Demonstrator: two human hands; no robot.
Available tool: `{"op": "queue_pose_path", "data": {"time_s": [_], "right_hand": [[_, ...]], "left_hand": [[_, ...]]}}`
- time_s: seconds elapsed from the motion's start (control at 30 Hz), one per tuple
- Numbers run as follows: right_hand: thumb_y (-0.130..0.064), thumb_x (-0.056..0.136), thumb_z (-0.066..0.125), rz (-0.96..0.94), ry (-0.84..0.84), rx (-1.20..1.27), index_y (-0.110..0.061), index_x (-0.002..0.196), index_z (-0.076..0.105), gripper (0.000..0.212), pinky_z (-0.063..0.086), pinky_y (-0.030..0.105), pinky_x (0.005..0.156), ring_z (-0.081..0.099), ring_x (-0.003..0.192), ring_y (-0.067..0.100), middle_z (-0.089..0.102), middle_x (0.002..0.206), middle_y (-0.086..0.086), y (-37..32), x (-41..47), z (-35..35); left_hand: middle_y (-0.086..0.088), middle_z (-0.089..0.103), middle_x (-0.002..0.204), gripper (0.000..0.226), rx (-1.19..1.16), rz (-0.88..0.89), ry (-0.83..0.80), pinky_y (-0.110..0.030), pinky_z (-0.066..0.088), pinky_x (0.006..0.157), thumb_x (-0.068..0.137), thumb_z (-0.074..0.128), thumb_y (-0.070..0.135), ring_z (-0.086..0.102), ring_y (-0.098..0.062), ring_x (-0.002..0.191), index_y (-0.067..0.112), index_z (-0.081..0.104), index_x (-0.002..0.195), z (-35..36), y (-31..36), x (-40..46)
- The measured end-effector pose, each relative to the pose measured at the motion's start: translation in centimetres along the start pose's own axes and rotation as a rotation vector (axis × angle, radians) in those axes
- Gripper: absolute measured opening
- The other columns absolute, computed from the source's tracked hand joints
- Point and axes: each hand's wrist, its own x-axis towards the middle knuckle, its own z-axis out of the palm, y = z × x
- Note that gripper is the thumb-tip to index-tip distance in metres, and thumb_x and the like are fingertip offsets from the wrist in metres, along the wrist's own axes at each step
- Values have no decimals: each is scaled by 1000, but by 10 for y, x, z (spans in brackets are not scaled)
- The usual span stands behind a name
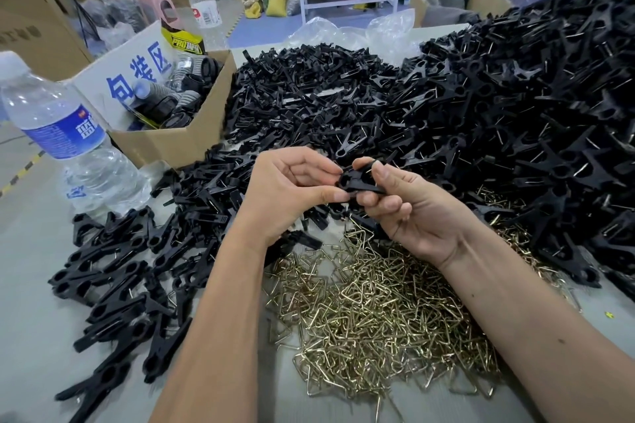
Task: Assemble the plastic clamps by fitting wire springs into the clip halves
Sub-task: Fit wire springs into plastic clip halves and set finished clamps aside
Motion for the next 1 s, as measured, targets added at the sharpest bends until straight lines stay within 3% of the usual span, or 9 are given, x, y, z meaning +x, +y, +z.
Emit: {"op": "queue_pose_path", "data": {"time_s": [0.13, 0.47, 0.6, 0.73, 0.8, 0.9, 0.93, 1.0], "right_hand": [[-19, 58, 102, -10, 8, -16, -8, 103, 80, 51, 48, 10, 40, 59, 47, 4, 61, 72, 11, -2, -1, 0], [-15, 59, 101, -1, 15, 18, -8, 99, 79, 46, 44, 10, 35, 56, 42, 3, 58, 69, 10, 0, -2, -6], [-26, 80, 80, -62, 71, -135, -15, 106, 82, 27, 46, 9, 40, 56, 46, 2, 63, 71, 5, -1, -3, -3], [-33, 79, 81, -311, 336, -360, -14, 107, 81, 33, 43, 13, 40, 54, 49, 6, 66, 69, 2, -24, 0, 1], [-24, 87, 79, -515, 545, -468, -13, 118, 77, 34, 49, 19, 44, 60, 53, 12, 70, 70, 4, -43, 3, 1], [-12, 96, 74, -713, 840, -780, -17, 148, 53, 56, 56, 25, 52, 70, 57, 19, 74, 75, 6, -61, 13, 0], [-11, 96, 73, -744, 904, -888, -17, 148, 51, 57, 57, 26, 52, 72, 57, 18, 74, 76, 5, -62, 18, 2], [-12, 95, 74, -763, 894, -1175, -17, 129, 62, 37, 59, 27, 53, 72, 57, 13, 73, 77, -1, -59, 30, 11]], "left_hand": [[-4, 79, 82, 29, -44, -5, -27, -22, 60, 72, 63, 87, -2, 76, -14, 77, 8, 76, 88, -1, 1, -1], [-3, 78, 81, 28, 6, 15, -59, -22, 60, 74, 64, 89, 4, 76, -15, 77, 10, 76, 89, 1, 2, -1], [-8, 80, 86, 28, 50, 6, 42, -31, 64, 78, 69, 90, -1, 78, -22, 83, 11, 78, 91, 2, 0, 2], [6, 79, 83, 25, 294, -3, 410, -19, 58, 73, 78, 87, 0, 76, -11, 78, 16, 77, 94, -10, -6, 6], [10, 77, 80, 22, 373, -26, 519, -15, 54, 68, 81, 83, 3, 71, -3, 72, 21, 77, 92, -19, -8, 8], [11, 73, 75, 22, 577, -110, 498, -8, 51, 64, 82, 81, 6, 67, 3, 70, 27, 76, 87, -24, -9, 13], [11, 73, 76, 22, 652, -139, 454, -9, 52, 66, 82, 81, 6, 67, 1, 72, 27, 75, 86, -25, -9, 15], [10, 72, 83, 22, 769, -202, 348, -18, 57, 77, 81, 82, 6, 67, -3, 77, 27, 75, 85, -26, -6, 21]]}}
